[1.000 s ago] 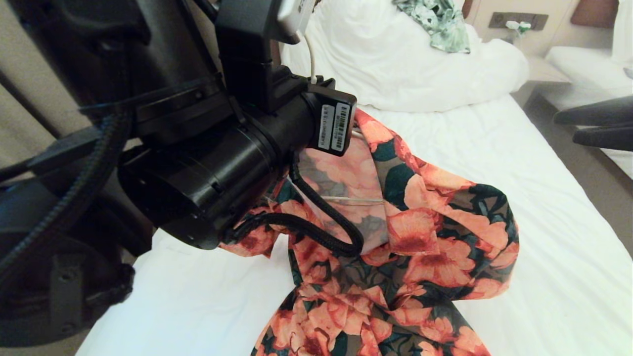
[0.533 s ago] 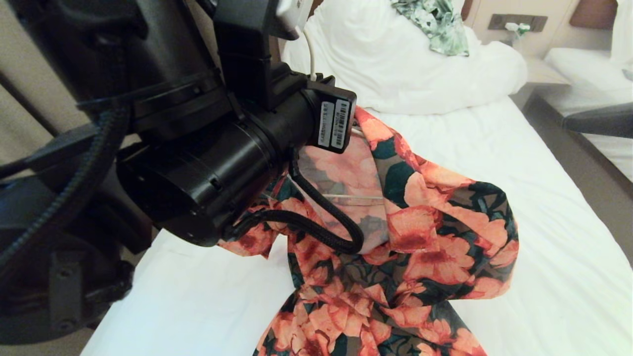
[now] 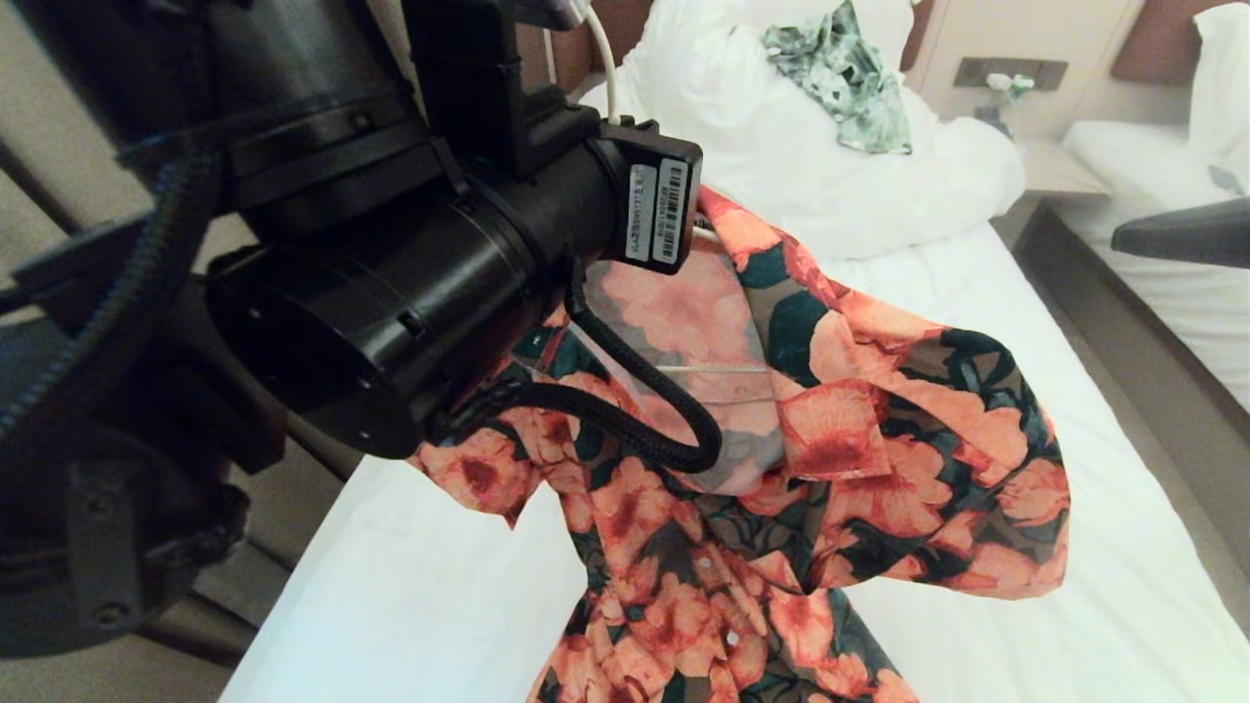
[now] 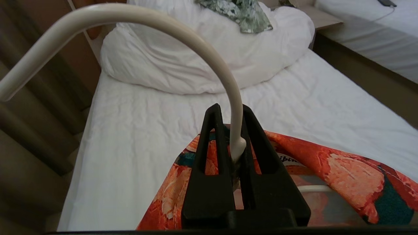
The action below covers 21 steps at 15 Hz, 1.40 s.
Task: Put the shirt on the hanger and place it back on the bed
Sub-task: Take the clothes hanger out of the clothes
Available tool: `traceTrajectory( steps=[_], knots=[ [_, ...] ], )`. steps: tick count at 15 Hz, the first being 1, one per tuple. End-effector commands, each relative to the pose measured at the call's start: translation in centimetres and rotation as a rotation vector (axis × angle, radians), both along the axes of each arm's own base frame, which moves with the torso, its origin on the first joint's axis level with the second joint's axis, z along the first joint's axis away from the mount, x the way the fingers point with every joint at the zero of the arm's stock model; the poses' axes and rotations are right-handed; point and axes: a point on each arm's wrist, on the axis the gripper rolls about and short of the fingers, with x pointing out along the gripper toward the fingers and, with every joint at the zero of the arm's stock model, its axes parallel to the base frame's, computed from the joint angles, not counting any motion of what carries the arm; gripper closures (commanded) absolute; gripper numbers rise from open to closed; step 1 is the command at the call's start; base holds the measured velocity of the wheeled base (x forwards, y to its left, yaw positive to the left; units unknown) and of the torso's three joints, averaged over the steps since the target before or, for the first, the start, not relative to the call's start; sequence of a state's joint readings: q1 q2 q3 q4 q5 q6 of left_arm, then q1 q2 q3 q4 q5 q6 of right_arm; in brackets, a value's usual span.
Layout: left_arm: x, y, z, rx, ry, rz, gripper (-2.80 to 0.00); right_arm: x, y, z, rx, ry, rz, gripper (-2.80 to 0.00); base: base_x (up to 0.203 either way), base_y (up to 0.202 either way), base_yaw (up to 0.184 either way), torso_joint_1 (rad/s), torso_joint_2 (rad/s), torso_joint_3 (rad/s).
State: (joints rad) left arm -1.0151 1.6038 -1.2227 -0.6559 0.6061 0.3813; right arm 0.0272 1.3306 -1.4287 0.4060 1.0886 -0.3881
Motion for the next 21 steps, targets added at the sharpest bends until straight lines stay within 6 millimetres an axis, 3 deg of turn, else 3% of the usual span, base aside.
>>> traceTrajectory(
  steps=[1, 12, 16, 19, 21],
  knots=[
    [-0.1, 0.2, 1.0, -0.025, -0.017, 0.004, 0.0, -0.1, 0.0, 0.0, 0.001, 0.001, 0.008, 0.0, 0.0, 0.0, 0.0, 0.176, -0.53, -0.357],
    [0.2, 0.0, 2.8, -0.039, -0.033, -0.007, 0.0, -0.4, 0.0, 2.1, 0.111, 0.029, -0.017, 0.0, 0.0, 0.0, 0.0, 0.198, -0.53, -0.333],
    [0.8, 0.2, 2.8, -0.037, -0.039, -0.006, 0.0, -0.1, 0.0, 1.5, 0.114, 0.055, -0.021, 0.0, 0.0, 0.0, 0.0, 0.151, -0.35, -0.212],
    [1.1, 0.1, 2.4, -0.03, -0.033, -0.002, 0.0, 0.4, -0.1, -0.3, 0.106, 0.112, -0.035, 0.0, 0.0, 0.0, 0.0, 0.062, -0.14, -0.083],
    [1.2, 0.0, 2.2, -0.026, -0.028, -0.003, 0.0, 1.0, -0.4, -1.2, 0.073, 0.125, -0.167, 0.0, 0.0, 0.0, 0.0, 0.0, 0.0, 0.0]
  ],
)
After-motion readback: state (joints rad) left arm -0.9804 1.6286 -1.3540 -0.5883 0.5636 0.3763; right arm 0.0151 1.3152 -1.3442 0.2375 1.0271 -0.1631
